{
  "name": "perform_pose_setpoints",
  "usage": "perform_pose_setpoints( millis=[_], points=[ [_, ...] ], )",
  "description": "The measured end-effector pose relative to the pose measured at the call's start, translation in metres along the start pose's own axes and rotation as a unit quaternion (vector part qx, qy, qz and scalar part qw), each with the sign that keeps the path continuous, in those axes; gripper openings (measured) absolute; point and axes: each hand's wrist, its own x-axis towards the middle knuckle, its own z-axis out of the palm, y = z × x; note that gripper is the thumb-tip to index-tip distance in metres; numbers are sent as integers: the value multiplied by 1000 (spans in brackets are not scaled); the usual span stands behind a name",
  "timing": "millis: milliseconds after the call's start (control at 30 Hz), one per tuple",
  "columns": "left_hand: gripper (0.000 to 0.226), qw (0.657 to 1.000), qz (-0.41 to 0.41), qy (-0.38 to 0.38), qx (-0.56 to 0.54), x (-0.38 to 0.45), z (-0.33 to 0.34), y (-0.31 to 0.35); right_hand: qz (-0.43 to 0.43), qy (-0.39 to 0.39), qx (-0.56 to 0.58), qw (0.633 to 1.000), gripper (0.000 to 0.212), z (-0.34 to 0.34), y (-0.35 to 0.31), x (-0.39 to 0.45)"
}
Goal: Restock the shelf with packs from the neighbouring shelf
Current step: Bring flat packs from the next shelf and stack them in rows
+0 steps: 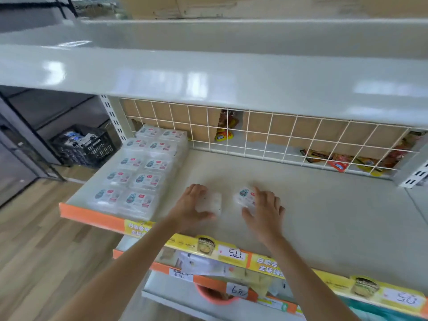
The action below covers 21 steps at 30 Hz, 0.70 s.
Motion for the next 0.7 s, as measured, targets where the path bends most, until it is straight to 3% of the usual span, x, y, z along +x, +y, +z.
perform_pose_setpoints(
  millis=[200,533,700],
  points=[
    [77,998,36,12,-58,-6,7,-18,-51,-1,35,998,73,4,2,-8],
    [60,992,83,46,-80,-2,7,-24,-63,23,85,994,58,4,3,-8],
    [49,981,11,85,-176,-5,-1,-16,-63,26,91,994,56,3,4,-7]
  ],
)
